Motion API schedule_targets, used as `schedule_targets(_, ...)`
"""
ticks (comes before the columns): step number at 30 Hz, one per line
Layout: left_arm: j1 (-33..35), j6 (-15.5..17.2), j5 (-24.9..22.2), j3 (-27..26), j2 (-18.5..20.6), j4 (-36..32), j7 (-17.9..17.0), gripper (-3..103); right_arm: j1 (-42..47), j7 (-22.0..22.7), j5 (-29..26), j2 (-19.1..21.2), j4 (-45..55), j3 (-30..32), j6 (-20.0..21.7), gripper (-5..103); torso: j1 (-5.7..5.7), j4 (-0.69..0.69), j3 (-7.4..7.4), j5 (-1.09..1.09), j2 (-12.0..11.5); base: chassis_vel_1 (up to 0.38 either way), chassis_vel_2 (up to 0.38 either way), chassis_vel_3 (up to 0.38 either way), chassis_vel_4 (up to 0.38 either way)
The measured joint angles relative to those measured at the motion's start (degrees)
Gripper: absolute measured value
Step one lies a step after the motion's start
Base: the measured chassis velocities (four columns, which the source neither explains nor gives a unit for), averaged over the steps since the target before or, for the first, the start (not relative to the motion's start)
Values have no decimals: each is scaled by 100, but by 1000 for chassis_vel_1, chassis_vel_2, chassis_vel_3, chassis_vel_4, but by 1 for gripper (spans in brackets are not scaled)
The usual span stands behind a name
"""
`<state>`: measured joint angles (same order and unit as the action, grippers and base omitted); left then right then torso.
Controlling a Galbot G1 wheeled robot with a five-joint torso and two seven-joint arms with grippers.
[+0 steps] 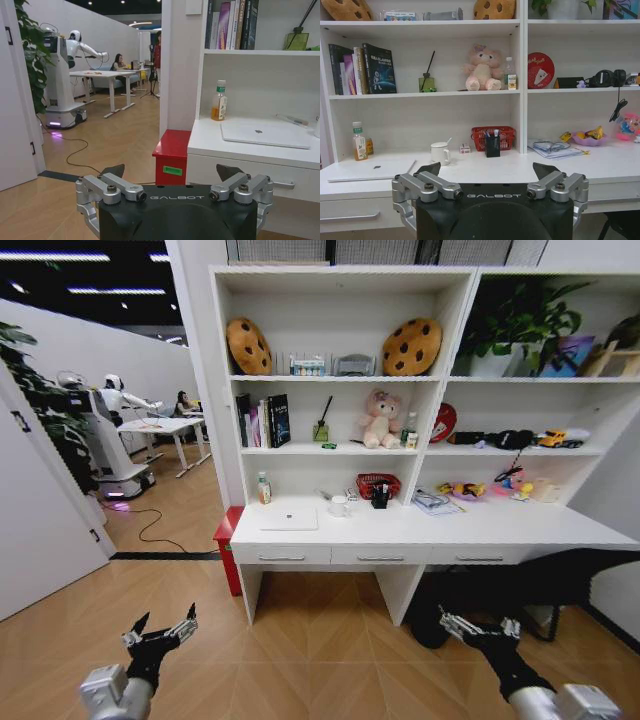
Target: Organize the objects on the table.
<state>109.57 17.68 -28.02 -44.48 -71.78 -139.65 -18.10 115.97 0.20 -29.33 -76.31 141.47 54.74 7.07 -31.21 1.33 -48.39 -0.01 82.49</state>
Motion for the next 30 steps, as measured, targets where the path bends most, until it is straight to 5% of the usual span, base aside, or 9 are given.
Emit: schedule_targets(30,0,0,0,0,0,0,0,100,0,0,0,0,0,0,1,100,-1,0,0,1,0,0,0,0,0)
